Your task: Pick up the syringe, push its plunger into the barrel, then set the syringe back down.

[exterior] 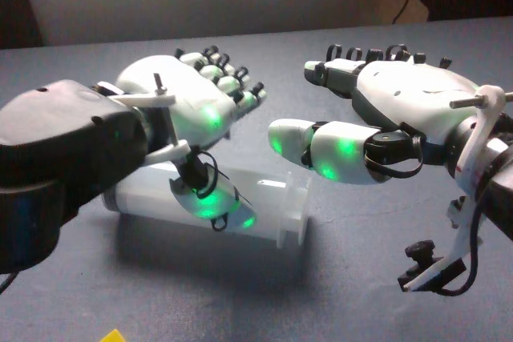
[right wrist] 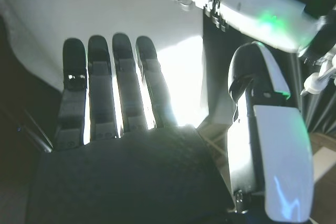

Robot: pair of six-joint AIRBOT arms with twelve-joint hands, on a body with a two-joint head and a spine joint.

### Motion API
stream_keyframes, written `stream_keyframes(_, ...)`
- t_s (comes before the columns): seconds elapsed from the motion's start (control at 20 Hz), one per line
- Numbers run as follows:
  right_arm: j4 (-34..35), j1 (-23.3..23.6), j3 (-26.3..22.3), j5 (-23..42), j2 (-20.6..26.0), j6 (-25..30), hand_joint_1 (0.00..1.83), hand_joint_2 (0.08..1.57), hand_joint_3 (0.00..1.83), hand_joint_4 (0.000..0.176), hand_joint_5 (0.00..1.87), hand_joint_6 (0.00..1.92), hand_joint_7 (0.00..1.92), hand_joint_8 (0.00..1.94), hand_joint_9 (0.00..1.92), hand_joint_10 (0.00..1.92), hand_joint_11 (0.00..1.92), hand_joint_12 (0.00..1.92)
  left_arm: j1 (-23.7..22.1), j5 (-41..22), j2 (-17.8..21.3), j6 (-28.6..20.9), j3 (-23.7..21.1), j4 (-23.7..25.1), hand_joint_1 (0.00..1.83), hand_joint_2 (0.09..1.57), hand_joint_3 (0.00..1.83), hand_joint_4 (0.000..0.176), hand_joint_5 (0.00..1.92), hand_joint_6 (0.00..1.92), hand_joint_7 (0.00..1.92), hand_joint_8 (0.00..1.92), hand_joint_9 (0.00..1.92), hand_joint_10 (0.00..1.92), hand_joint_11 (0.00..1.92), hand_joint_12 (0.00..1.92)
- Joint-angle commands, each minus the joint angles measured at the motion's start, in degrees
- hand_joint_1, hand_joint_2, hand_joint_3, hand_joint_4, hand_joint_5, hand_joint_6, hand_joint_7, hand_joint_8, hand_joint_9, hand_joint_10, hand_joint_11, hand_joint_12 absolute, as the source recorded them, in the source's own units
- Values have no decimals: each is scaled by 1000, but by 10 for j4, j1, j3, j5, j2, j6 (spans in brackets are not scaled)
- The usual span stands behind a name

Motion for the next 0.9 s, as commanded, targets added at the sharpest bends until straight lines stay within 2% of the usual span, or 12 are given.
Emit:
stream_keyframes(0.0, -45, 5, -3, 25, 3, 4, 199, 1137, 0, 0, 264, 1, 296, 0, 275, 0, 0, 753, -13, -28, 8, 3, -5, 27, 307, 909, 2, 0, 0, 0, 0, 0, 0, 0, 0, 0)
stream_keyframes(0.15, -45, 5, -4, 25, 3, 4, 177, 1142, 2, 0, 264, 2, 303, 3, 278, 2, 0, 750, -26, -64, 25, -9, -25, 27, 273, 943, 15, 0, 0, 0, 0, 0, 0, 0, 0, 0)
stream_keyframes(0.35, -45, 6, -5, 22, 4, 10, 219, 1140, 0, 0, 288, 6, 321, 5, 303, 7, 0, 820, -35, -145, 43, -45, -57, 27, 276, 963, 16, 0, 29, 11, 2, 1, 5, 2, 35, 17)
stream_keyframes(0.45, -45, 11, -6, 6, 7, 35, 235, 1130, 0, 0, 370, 10, 423, 10, 389, 14, 0, 928, -33, -186, 47, -63, -72, 27, 251, 983, 0, 0, 131, 5, 113, 15, 98, 5, 0, 464)
stream_keyframes(0.5, -42, 13, -6, 2, 7, 39, 254, 1155, 2, 0, 453, 15, 527, 14, 488, 28, 46, 1031, -31, -225, 50, -80, -85, 27, 196, 1026, 2, 0, 233, 7, 255, 16, 308, 27, 31, 858)
stream_keyframes(0.55, -36, 16, -6, 2, 7, 39, 307, 1178, 3, 0, 608, 36, 683, 37, 678, 94, 243, 1224, -30, -248, 52, -85, -94, 27, 171, 1094, 7, 0, 467, 43, 535, 48, 578, 133, 188, 1160)
stream_keyframes(0.6, -31, 17, -6, 2, 7, 39, 359, 1197, 0, 0, 808, 82, 872, 153, 735, 641, 471, 1485, -29, -262, 54, -88, -100, 27, 166, 1204, 14, 0, 641, 59, 769, 115, 693, 547, 364, 1375)
stream_keyframes(0.65, -30, 18, -6, 2, 7, 40, 415, 1189, 0, 0, 856, 323, 870, 547, 742, 1099, 625, 1606, -28, -268, 57, -91, -108, 25, 203, 1259, 8, 0, 762, 107, 885, 217, 740, 877, 519, 1434)
stream_keyframes(0.7, -30, 18, -6, 2, 7, 41, 411, 1195, 1, 0, 770, 1171, 938, 1240, 939, 1529, 857, 1801, -27, -276, 59, -91, -114, 19, 239, 1337, 11, 0, 676, 799, 895, 860, 825, 1290, 702, 1595)
stream_keyframes(0.75, -30, 18, -6, 3, 7, 41, 422, 1210, 4, 0, 679, 1621, 940, 1665, 1017, 1843, 1021, 1897, -25, -279, 62, -91, -121, 18, 343, 1339, 4, 0, 599, 1331, 852, 1368, 845, 1641, 798, 1784)
stream_keyframes(0.8, -29, 18, -7, 5, 7, 41, 485, 1218, 3, 0, 744, 1861, 977, 1886, 1129, 1905, 1234, 1916, -24, -283, 64, -91, -127, 18, 425, 1331, 0, 0, 557, 1777, 812, 1810, 873, 1865, 909, 1894)
stream_keyframes(0.85, -29, 18, -8, 10, 7, 39, 570, 1204, 0, 0, 914, 1909, 1057, 1930, 1241, 1918, 1416, 1920, -23, -290, 66, -93, -133, 18, 508, 1337, 0, 4, 686, 1892, 930, 1899, 1015, 1910, 1060, 1916)
